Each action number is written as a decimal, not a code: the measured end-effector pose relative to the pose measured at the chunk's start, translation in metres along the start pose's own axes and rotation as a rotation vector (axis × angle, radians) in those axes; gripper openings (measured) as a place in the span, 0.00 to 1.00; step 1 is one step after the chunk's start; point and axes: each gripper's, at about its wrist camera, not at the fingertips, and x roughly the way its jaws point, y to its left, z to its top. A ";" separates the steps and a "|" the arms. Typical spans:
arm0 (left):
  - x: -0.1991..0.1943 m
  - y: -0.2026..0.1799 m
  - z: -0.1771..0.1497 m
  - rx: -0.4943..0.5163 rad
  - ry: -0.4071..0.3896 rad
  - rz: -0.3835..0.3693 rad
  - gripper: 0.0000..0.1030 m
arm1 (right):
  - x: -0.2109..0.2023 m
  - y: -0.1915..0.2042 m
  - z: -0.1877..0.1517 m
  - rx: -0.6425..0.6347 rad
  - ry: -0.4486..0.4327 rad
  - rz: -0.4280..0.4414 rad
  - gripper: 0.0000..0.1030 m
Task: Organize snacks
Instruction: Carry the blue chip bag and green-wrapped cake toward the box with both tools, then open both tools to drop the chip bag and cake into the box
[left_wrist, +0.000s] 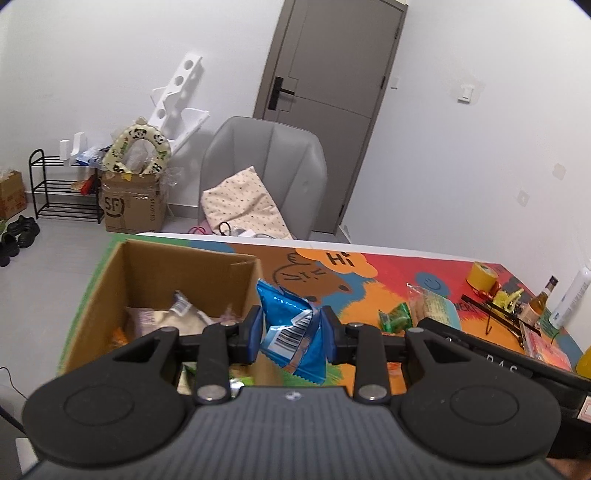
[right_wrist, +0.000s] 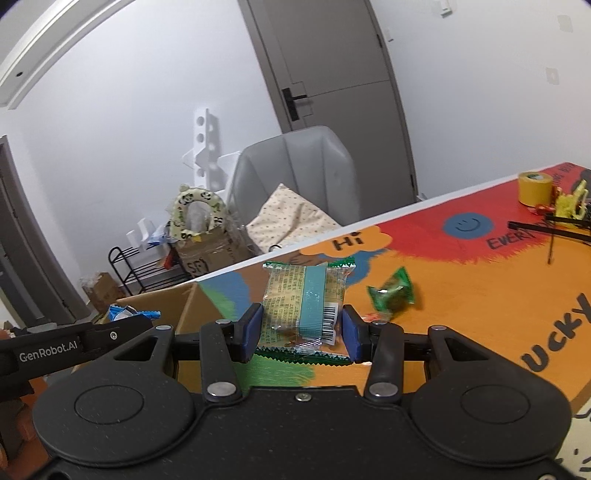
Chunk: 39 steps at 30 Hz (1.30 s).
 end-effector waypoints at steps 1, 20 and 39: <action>-0.001 0.003 0.000 -0.003 -0.002 0.003 0.31 | 0.000 0.004 0.000 -0.005 0.000 0.005 0.42; -0.005 0.067 0.006 -0.098 0.017 0.055 0.31 | 0.015 0.064 -0.004 -0.069 0.022 0.094 0.42; -0.017 0.105 0.003 -0.179 0.055 0.104 0.60 | 0.025 0.099 -0.010 -0.078 0.071 0.204 0.61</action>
